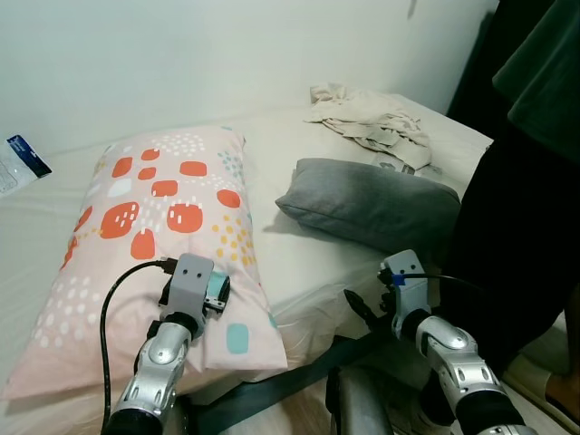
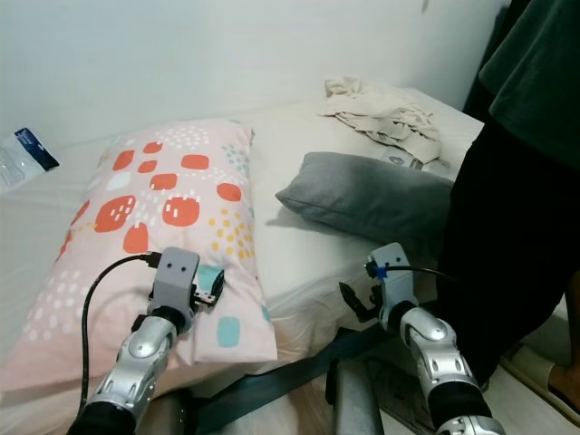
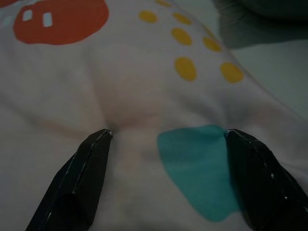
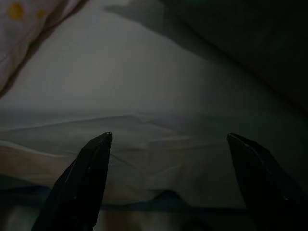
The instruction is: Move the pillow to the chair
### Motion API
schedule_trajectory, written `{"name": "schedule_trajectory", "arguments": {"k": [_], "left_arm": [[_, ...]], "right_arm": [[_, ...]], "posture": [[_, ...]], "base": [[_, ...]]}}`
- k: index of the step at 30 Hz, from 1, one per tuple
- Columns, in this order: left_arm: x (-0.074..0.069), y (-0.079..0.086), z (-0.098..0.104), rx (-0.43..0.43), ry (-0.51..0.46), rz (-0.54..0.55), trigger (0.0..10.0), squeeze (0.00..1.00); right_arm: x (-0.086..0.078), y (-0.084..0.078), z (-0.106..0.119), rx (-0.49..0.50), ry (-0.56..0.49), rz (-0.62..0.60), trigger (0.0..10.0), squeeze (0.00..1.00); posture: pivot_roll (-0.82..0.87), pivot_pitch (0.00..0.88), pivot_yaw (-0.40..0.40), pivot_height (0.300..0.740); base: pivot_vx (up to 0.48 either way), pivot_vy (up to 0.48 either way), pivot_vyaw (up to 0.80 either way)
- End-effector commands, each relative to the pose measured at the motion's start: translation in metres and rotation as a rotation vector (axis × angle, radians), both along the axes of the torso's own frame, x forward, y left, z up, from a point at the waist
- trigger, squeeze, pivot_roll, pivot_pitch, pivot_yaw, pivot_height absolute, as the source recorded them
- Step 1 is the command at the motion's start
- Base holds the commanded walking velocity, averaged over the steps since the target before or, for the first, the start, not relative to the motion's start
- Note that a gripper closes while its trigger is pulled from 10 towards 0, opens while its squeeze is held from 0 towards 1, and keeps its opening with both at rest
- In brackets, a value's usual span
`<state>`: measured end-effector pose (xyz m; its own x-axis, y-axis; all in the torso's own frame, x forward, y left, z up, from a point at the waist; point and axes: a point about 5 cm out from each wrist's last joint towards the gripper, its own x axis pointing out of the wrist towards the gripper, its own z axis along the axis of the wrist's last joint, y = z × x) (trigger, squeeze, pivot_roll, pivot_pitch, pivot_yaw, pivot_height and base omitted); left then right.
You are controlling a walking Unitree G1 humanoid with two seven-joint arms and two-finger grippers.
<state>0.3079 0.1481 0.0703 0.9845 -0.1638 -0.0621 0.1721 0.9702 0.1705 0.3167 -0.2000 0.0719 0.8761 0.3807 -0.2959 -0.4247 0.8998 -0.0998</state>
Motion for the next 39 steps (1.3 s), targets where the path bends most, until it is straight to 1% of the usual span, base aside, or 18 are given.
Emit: {"name": "schedule_trajectory", "arguments": {"k": [1,3,4,9,11,16,18,20,22,25,27,28,29,30,32,33,34,39], "left_arm": [[-0.002,-0.005,-0.008,0.01,0.052,-0.023,10.0,0.0],[-0.001,-0.005,-0.006,0.014,0.045,-0.031,10.0,0.0],[0.0,-0.006,-0.005,0.027,0.038,-0.048,10.0,0.0],[0.002,-0.007,-0.006,0.036,0.041,-0.055,10.0,0.0],[0.003,-0.007,-0.005,0.036,0.041,-0.054,10.0,0.0],[0.009,-0.007,0.0,0.032,0.04,-0.06,10.0,0.0],[0.012,-0.007,0.002,0.04,0.037,-0.072,10.0,0.0],[0.013,-0.004,0.005,0.044,0.032,-0.072,10.0,0.0],[0.014,-0.001,0.004,0.045,0.041,-0.068,10.0,0.0],[0.012,0.0,-0.001,0.026,0.081,-0.066,10.0,0.0],[0.012,-0.004,-0.005,-0.007,0.124,-0.059,10.0,0.0],[0.013,-0.009,-0.006,-0.03,0.145,-0.039,10.0,0.0],[0.013,-0.009,-0.006,-0.03,0.145,-0.039,10.0,0.0],[0.014,-0.012,-0.004,-0.054,0.134,-0.026,10.0,0.0],[0.014,-0.013,-0.001,-0.072,0.106,-0.031,10.0,0.0],[0.013,-0.014,-0.002,-0.057,0.105,-0.034,10.0,0.0],[0.012,-0.014,-0.003,-0.044,0.098,-0.031,10.0,0.0],[0.011,-0.018,-0.007,-0.006,0.107,-0.034,10.0,0.0]], "right_arm": [[0.001,0.009,0.001,-0.071,-0.006,0.036,10.0,0.0],[0.002,0.014,0.002,-0.128,-0.009,0.051,10.0,0.0],[-0.001,0.023,0.006,-0.142,-0.042,0.093,10.0,0.0],[-0.013,0.039,0.006,-0.105,-0.096,0.157,10.0,0.0],[-0.018,0.041,0.002,-0.13,-0.091,0.171,10.0,0.0],[-0.04,0.056,-0.009,-0.456,-0.165,0.358,10.0,0.0],[-0.042,0.057,-0.011,-0.49,-0.172,0.357,10.0,0.0],[-0.043,0.052,-0.014,-0.442,-0.156,0.267,10.0,0.0],[-0.042,0.05,-0.014,-0.397,-0.181,0.231,10.0,0.0],[-0.041,0.049,-0.016,-0.304,-0.144,0.172,10.0,0.0],[-0.038,0.048,-0.01,-0.053,-0.098,0.092,10.0,0.0],[-0.032,0.038,-0.006,0.128,-0.064,-0.04,10.0,0.0],[-0.032,0.038,-0.006,0.128,-0.064,-0.04,10.0,0.0],[-0.027,0.027,-0.009,0.151,-0.011,-0.162,10.0,0.0],[-0.022,0.019,-0.011,0.075,-0.012,-0.209,10.0,0.0],[-0.021,0.018,-0.014,0.125,0.047,-0.239,10.0,0.0],[-0.021,0.022,-0.015,0.217,0.068,-0.222,10.0,0.0],[-0.022,0.03,-0.023,0.235,0.068,-0.181,10.0,0.0]], "posture": [[-0.11,0.119,-0.048,0.556],[-0.12,0.112,-0.048,0.556],[-0.12,0.106,-0.045,0.556],[-0.13,0.086,-0.03,0.556],[-0.14,0.081,-0.016,0.556],[-0.14,0.088,0.026,0.556],[-0.12,0.089,0.028,0.556],[-0.12,0.09,0.032,0.556],[-0.11,0.101,0.032,0.556],[-0.1,0.095,0.03,0.556],[-0.09,0.098,0.03,0.556],[-0.09,0.097,0.029,0.556],[-0.09,0.097,0.029,0.556],[-0.1,0.097,0.027,0.556],[-0.11,0.091,0.04,0.556],[-0.11,0.09,0.05,0.556],[-0.11,0.087,0.051,0.556],[-0.09,0.051,0.004,0.556]], "base": [[0.0,0.0,0.0],[0.0,0.0,0.0],[0.0,0.0,0.0],[0.0,0.0,0.0],[0.0,0.0,0.0],[0.0,0.0,0.0],[0.0,0.0,0.0],[0.0,0.0,0.0],[0.0,0.0,0.0],[0.0,0.0,0.0],[0.0,0.0,0.0],[0.0,0.0,0.0],[0.0,0.0,0.0],[0.0,0.0,0.0],[0.0,0.0,0.0],[0.0,0.0,0.0],[0.0,0.0,0.0],[0.0,0.0,0.0]]}}
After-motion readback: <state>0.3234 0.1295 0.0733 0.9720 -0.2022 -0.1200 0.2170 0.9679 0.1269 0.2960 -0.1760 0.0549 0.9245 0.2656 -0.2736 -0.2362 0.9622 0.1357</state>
